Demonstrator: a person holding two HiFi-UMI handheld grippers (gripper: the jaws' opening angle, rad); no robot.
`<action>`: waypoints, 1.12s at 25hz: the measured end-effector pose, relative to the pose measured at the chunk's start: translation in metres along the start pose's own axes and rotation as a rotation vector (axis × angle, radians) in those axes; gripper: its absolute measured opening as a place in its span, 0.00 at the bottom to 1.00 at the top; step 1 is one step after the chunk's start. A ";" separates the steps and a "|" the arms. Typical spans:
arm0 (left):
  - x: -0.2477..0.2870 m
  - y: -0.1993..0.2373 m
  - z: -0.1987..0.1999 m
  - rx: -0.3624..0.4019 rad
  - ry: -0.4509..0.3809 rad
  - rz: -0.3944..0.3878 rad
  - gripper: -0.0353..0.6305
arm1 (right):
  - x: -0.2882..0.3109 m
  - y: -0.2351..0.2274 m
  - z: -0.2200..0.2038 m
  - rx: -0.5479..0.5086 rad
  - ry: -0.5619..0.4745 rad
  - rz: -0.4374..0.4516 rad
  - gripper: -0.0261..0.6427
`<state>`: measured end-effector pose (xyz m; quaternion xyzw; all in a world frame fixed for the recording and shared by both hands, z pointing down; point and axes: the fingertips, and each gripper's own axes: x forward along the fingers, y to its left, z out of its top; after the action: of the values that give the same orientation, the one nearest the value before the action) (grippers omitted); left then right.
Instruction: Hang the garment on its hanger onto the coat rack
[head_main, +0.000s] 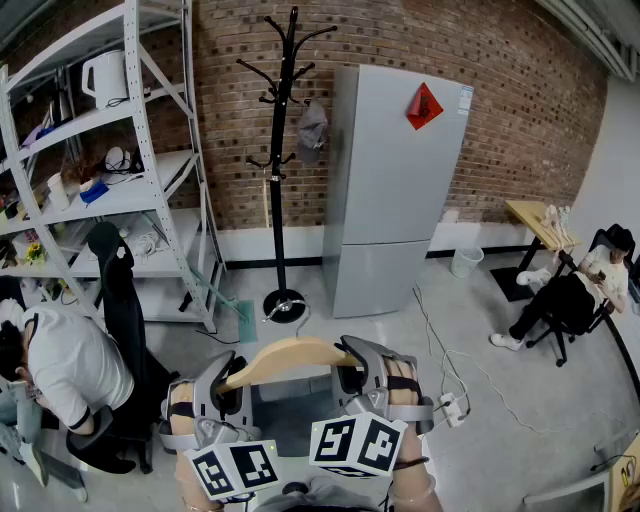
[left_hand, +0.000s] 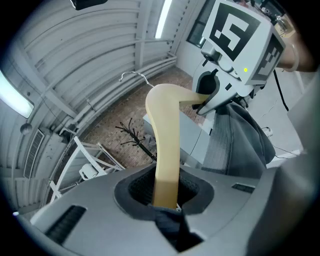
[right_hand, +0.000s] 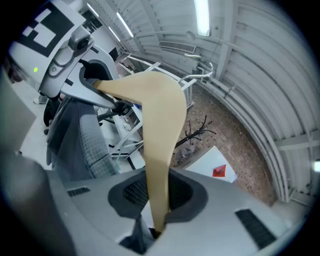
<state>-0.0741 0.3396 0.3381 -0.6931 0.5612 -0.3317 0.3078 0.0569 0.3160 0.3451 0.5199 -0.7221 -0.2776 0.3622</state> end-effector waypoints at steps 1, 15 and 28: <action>0.001 0.001 -0.001 0.000 -0.001 0.000 0.15 | 0.001 0.000 0.001 -0.001 0.001 -0.002 0.14; 0.026 -0.008 0.007 0.010 0.024 0.006 0.15 | 0.017 -0.012 -0.013 -0.006 -0.008 0.016 0.14; 0.067 -0.009 0.015 0.007 0.053 0.034 0.15 | 0.058 -0.033 -0.022 -0.021 -0.054 0.032 0.14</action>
<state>-0.0465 0.2762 0.3438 -0.6734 0.5796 -0.3468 0.3007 0.0816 0.2499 0.3458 0.4967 -0.7370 -0.2930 0.3524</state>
